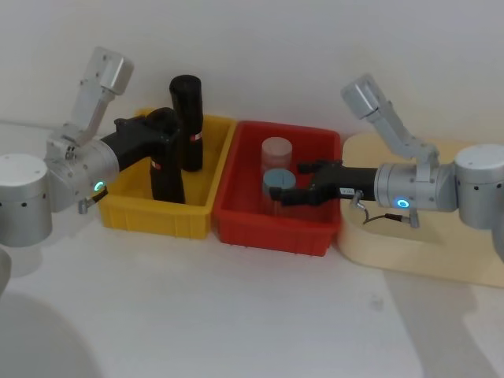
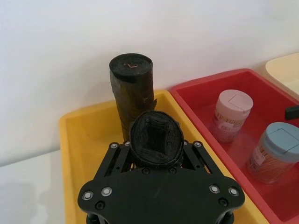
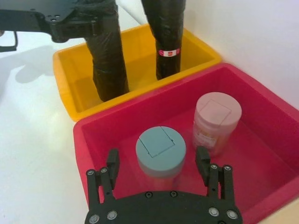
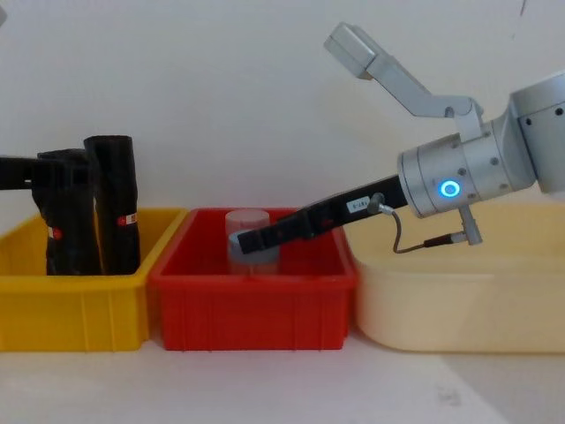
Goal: Pick up the garbage bag with the one hand and transfer it to the other hand.
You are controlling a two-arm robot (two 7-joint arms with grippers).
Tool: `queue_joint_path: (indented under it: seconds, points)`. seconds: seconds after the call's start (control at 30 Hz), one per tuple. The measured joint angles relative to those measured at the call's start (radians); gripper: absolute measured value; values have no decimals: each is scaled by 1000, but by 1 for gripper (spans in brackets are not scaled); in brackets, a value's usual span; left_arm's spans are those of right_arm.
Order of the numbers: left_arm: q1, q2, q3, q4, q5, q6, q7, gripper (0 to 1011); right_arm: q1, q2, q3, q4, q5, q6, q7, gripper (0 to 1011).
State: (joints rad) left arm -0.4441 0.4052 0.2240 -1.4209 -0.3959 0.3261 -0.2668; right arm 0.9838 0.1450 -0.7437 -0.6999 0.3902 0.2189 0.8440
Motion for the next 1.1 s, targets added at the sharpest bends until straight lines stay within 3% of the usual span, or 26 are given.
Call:
queue_joint_path:
  seconds: [0.37, 0.83, 1.1]
  points:
    - [0, 0, 0, 0, 0, 0, 0, 363, 53, -56, -11, 157, -16, -90, 66, 1001]
    - [0, 0, 0, 0, 0, 0, 0, 363, 112, -125, -8, 336, -28, -199, 100, 1002]
    - [0, 0, 0, 0, 0, 0, 0, 363, 131, -147, -3, 395, -30, -237, 113, 850]
